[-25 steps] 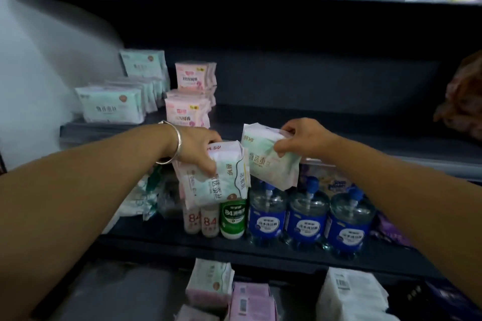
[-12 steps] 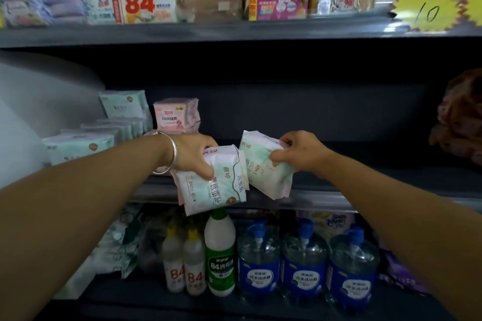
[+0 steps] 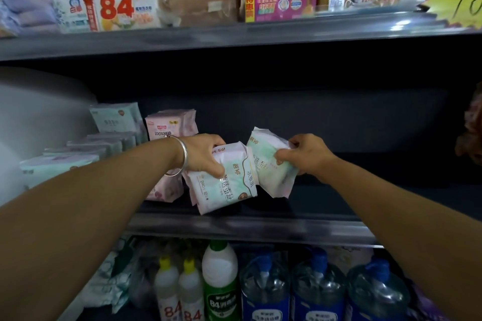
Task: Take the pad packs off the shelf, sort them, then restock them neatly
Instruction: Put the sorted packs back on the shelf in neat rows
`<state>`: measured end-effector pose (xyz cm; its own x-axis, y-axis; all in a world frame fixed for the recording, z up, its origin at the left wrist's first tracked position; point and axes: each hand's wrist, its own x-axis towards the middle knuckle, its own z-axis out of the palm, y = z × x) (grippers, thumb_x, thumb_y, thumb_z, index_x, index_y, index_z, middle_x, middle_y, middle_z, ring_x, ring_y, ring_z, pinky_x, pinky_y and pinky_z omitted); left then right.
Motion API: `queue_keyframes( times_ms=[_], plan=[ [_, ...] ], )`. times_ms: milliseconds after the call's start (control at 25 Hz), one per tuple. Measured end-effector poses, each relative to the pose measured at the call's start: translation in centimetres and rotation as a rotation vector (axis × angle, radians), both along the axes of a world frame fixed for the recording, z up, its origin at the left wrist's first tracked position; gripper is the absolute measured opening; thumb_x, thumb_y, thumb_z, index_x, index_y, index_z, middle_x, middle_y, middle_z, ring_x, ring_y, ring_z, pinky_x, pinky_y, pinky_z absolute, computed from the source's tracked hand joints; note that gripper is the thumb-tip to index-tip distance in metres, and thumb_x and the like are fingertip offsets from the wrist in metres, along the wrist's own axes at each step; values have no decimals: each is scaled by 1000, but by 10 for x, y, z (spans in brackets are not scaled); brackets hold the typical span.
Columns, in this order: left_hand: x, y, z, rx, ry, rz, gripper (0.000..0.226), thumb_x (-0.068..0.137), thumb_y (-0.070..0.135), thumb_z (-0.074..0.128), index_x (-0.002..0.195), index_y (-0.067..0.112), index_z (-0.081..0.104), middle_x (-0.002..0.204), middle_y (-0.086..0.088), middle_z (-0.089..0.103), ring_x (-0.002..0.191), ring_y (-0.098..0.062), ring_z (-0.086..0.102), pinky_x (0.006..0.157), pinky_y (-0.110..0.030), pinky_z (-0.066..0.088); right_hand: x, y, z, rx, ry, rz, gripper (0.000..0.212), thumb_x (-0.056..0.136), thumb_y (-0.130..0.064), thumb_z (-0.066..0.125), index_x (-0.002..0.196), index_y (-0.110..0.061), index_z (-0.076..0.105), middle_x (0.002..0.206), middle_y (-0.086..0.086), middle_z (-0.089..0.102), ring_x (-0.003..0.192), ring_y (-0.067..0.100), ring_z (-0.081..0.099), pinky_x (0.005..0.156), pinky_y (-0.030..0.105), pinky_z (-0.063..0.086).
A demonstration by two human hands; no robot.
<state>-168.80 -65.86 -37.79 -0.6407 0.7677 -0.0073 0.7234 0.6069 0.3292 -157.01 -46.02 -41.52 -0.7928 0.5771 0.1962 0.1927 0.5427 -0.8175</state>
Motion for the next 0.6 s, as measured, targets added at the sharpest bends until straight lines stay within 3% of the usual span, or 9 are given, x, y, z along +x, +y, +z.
queue_keyframes(
  times_ms=[280,440,600],
  plan=[
    [-34,24,-2,36,3,13,53,70,25,72,118,23,49,101,2,64,88,-18,67,80,-41,58,-36,22,0,-7,23,-20,29,74,-17,70,97,-2,64,104,10,63,87,23,65,74,38,59],
    [-48,31,2,54,4,-6,55,71,20,73,120,22,48,100,0,65,88,-19,67,79,-38,58,-50,25,5,61,25,-14,33,74,-17,71,102,-4,60,98,5,58,73,12,56,56,23,48],
    [-60,36,1,48,49,-10,63,70,21,74,125,22,45,99,0,63,86,-18,65,72,-31,58,-65,28,3,110,89,-17,34,77,-16,70,106,-4,57,92,2,55,71,10,53,52,19,43]
  ],
)
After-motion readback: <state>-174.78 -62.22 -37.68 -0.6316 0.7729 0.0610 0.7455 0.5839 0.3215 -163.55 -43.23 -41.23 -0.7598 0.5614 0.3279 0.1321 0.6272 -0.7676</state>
